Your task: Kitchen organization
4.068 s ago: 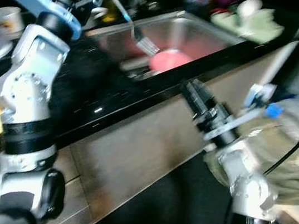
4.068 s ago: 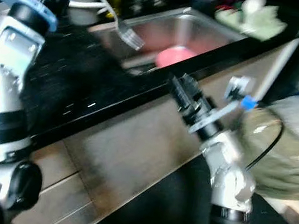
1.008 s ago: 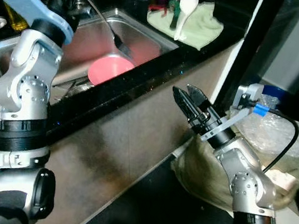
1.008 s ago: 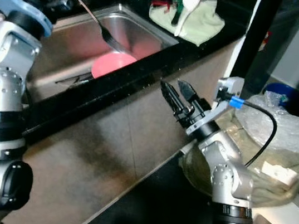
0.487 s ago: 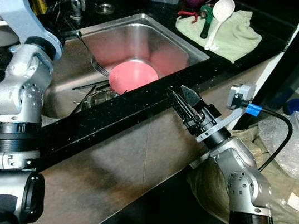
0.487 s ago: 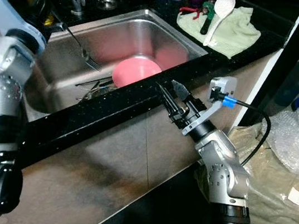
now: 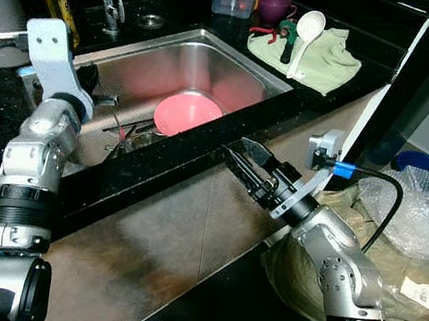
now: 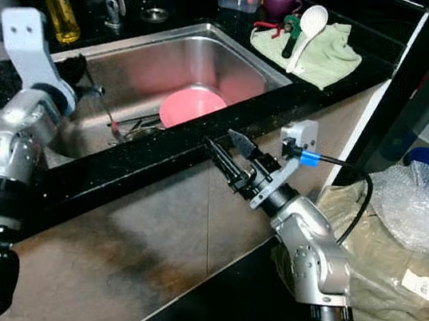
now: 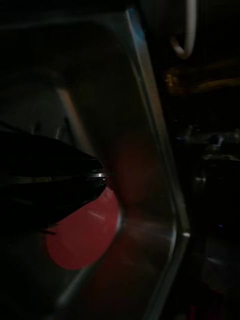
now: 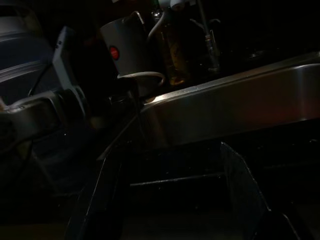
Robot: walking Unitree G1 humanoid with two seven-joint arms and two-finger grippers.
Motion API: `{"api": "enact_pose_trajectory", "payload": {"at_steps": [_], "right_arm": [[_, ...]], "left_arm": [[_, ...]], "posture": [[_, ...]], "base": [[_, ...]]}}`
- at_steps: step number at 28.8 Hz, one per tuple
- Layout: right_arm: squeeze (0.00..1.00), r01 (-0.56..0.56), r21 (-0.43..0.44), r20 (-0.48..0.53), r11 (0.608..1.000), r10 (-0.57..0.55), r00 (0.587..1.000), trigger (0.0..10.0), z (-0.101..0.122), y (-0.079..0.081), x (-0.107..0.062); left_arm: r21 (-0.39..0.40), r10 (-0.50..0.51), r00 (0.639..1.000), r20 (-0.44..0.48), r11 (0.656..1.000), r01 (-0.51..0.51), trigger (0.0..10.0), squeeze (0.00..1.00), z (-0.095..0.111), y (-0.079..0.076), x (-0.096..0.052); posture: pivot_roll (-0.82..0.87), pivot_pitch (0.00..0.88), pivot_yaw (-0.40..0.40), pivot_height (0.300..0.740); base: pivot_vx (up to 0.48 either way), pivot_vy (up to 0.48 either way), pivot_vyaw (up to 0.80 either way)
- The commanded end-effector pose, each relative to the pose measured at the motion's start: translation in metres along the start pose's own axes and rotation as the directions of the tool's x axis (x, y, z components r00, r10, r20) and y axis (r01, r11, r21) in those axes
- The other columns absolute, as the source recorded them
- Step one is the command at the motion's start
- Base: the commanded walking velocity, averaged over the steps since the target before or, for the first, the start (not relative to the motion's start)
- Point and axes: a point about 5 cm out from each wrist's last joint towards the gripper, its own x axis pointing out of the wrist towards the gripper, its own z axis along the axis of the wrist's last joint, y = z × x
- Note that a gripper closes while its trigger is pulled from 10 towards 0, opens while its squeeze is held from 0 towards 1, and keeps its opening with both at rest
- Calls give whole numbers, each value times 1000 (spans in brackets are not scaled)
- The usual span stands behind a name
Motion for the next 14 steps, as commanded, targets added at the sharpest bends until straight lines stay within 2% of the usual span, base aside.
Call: {"api": "enact_pose_trajectory", "payload": {"at_steps": [1,4,11,12,13,14], "right_arm": [[0,-38,2,-9,999,38,999,10000,-1,6,1],[0,-47,4,-11,999,47,999,10000,-1,7,1],[0,-63,5,-20,998,63,998,10000,-3,10,2],[0,-65,4,-23,998,65,998,10000,-4,11,2],[0,-69,2,-28,998,69,997,10000,-5,11,2],[0,-72,-1,-35,997,72,997,10000,-6,12,3]], "left_arm": [[23,28,1000,-9,999,-28,10000,1000,-5,7,-1],[27,40,999,1,999,-40,10000,1000,-5,9,-2],[22,88,991,97,996,-91,10000,1000,9,10,-6],[14,100,988,116,995,-102,10000,616,11,10,-7],[11,109,985,137,994,-112,10000,0,14,10,-10],[4,115,981,153,993,-117,10000,0,16,9,-12]], "posture": [[-62,39,46,740],[-61,38,45,740],[-57,37,45,740],[-57,37,45,740],[-55,38,44,740],[-55,38,44,740]], "base": [[0,0,0],[0,0,0],[0,0,0],[0,0,0],[0,0,0],[0,0,0]]}}
